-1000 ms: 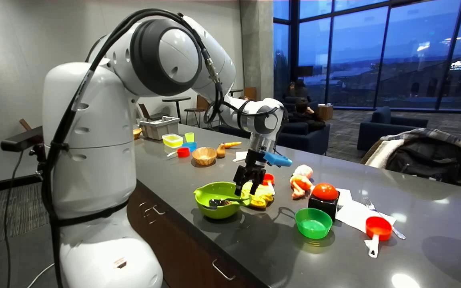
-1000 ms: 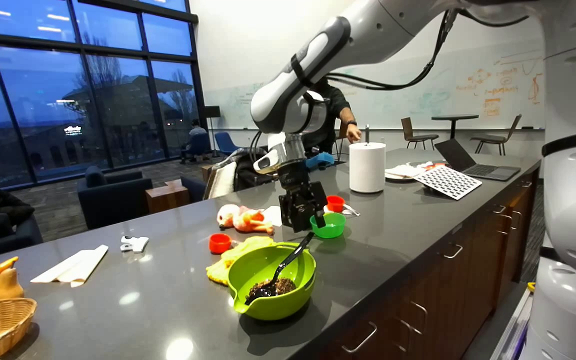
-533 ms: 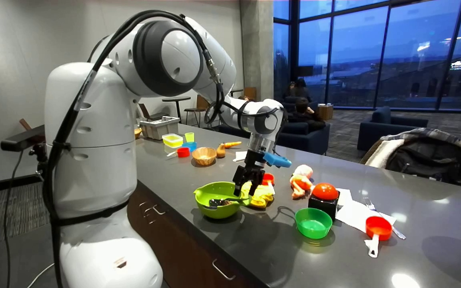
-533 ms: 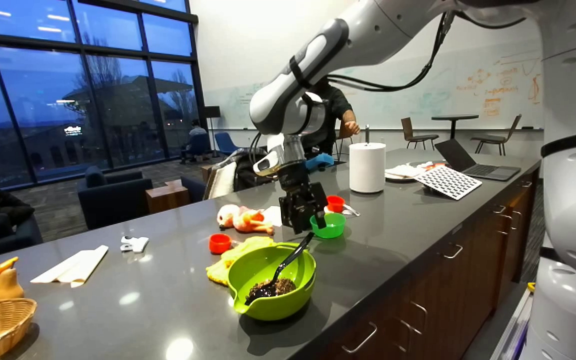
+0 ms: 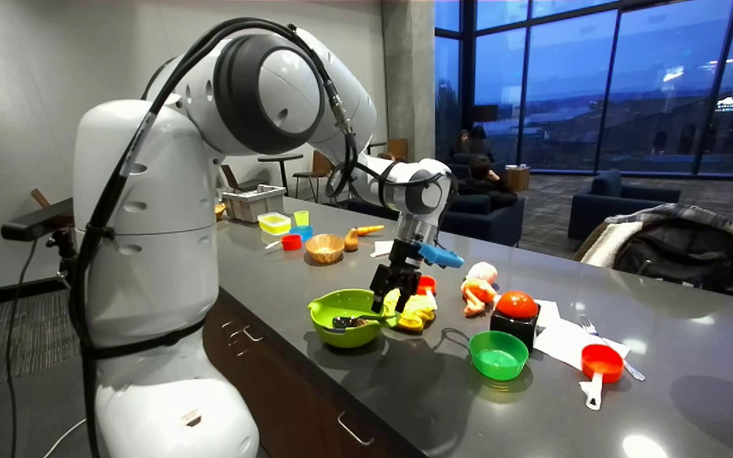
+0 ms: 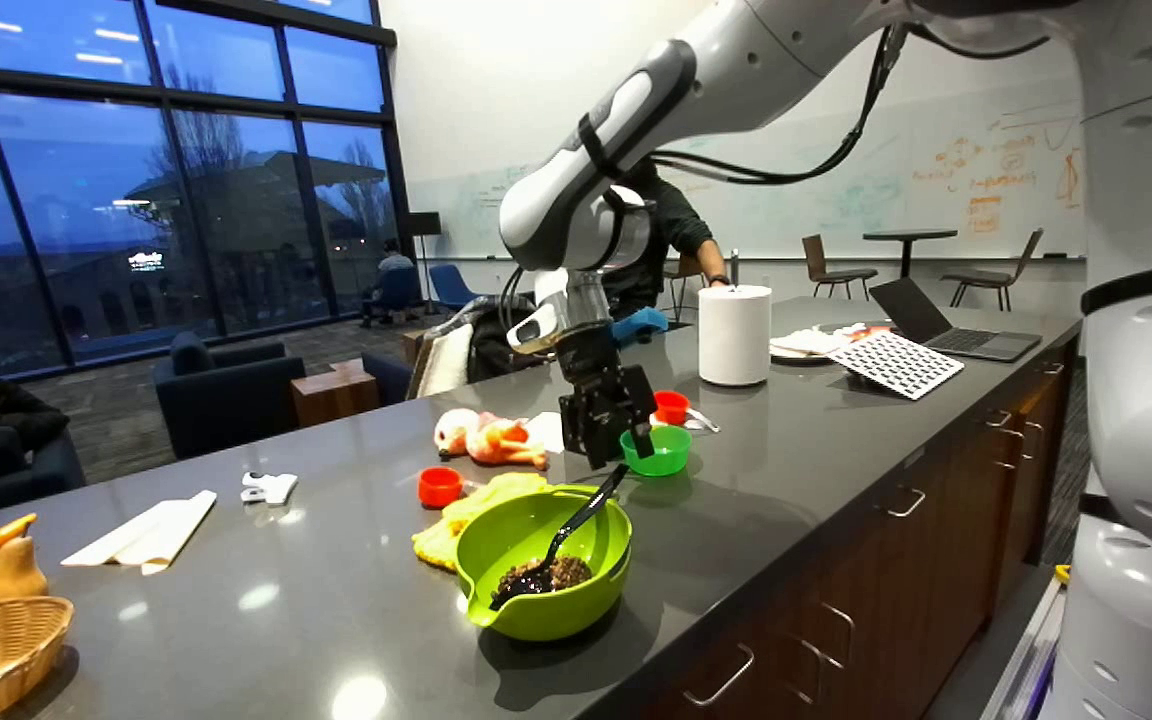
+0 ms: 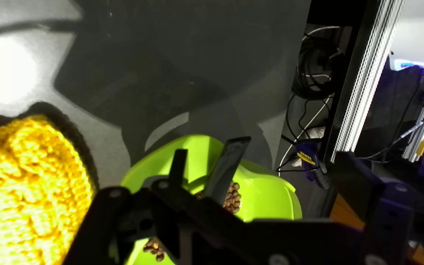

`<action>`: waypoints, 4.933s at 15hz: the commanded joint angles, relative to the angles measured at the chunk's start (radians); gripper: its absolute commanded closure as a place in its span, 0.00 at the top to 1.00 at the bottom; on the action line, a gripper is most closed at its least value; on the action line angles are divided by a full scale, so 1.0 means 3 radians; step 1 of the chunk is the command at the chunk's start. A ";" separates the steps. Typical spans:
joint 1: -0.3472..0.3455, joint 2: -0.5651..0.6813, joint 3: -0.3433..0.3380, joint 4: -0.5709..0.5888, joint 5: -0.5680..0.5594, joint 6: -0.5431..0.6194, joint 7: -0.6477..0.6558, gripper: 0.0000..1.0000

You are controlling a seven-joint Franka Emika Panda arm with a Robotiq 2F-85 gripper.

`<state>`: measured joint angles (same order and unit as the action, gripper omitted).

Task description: Pick up the black spoon from the lime green bowl and put it on the table

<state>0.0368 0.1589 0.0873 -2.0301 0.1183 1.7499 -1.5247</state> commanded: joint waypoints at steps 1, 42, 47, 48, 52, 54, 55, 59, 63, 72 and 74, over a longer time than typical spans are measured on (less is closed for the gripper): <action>-0.0012 0.0027 0.0004 0.0069 0.0003 -0.0068 0.0012 1.00; -0.0047 -0.0092 -0.0010 0.0613 -0.0217 -0.0586 0.0185 0.01; -0.0089 -0.0276 -0.0079 0.0538 -0.0309 -0.0737 0.0374 0.01; -0.0108 -0.0329 -0.0111 0.0515 -0.0298 -0.0761 0.0448 0.01; -0.0223 -0.0515 -0.0273 0.0445 -0.0254 -0.0877 0.0666 0.01; -0.0289 -0.0606 -0.0365 0.0426 -0.0244 -0.0964 0.0775 0.01; -0.0324 -0.0645 -0.0413 0.0411 -0.0225 -0.0989 0.0831 0.01; -0.0442 -0.0753 -0.0588 0.0321 -0.0054 -0.1036 0.1104 0.01; -0.0511 -0.0796 -0.0704 0.0180 0.0179 -0.1066 0.1415 0.01; -0.0645 -0.0922 -0.0907 -0.0629 0.0703 -0.0926 0.1713 0.01; -0.0694 -0.0961 -0.0969 -0.0804 0.0800 -0.0877 0.1668 0.01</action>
<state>-0.1487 -0.0643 -0.1826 -2.1719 0.3108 1.4526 -1.0285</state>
